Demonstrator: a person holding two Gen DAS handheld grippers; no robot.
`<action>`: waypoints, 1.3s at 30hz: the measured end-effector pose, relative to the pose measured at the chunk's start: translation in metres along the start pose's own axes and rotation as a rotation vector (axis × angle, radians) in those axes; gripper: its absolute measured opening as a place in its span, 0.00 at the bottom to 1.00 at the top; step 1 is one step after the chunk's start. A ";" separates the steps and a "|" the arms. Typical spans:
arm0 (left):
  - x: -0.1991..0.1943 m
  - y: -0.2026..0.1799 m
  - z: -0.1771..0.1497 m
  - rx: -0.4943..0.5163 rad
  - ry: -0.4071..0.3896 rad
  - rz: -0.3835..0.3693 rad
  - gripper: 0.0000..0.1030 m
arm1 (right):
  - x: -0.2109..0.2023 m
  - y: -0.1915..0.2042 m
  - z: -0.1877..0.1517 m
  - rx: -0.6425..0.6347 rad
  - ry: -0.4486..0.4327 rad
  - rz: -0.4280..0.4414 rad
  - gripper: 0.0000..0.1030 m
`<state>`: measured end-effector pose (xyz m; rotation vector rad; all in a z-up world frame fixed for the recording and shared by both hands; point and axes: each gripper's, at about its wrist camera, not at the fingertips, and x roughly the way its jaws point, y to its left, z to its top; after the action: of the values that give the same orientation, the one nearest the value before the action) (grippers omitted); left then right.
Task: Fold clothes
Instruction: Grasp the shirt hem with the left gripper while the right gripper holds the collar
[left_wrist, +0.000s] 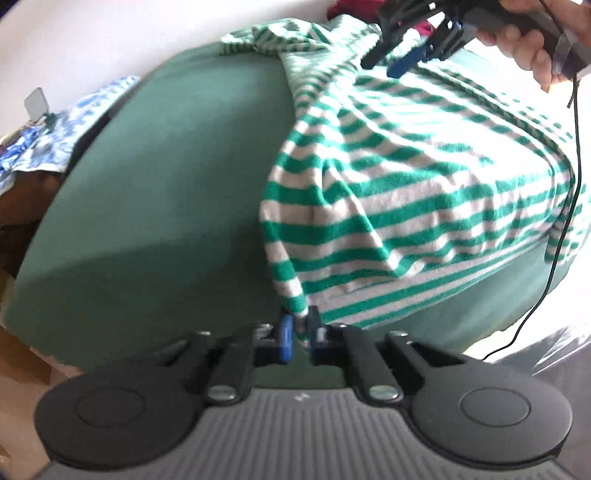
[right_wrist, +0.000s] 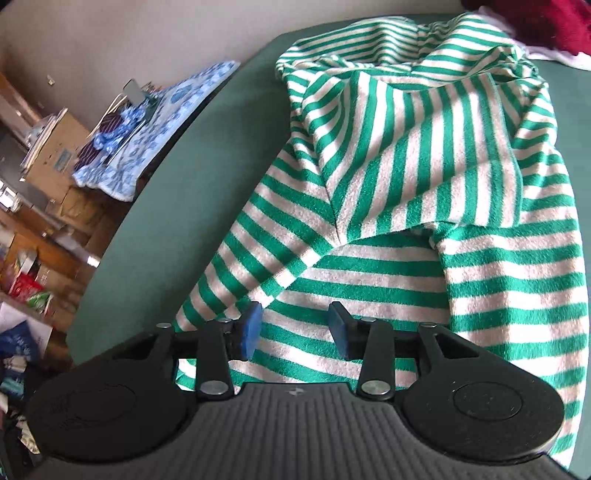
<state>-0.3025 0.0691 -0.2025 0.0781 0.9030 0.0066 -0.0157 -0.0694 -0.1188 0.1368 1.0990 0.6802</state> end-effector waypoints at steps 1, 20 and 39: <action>-0.005 -0.002 0.000 0.004 -0.007 0.006 0.04 | 0.001 0.000 0.000 0.012 -0.011 -0.007 0.41; -0.085 -0.061 0.027 -0.007 -0.034 0.107 0.03 | 0.041 -0.043 0.046 0.348 -0.051 0.169 0.30; -0.065 -0.178 0.064 0.010 0.020 0.098 0.03 | 0.008 -0.076 0.078 0.107 -0.119 0.250 0.08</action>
<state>-0.2977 -0.1152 -0.1243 0.1316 0.9190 0.0942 0.0871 -0.1078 -0.1207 0.4070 1.0125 0.8255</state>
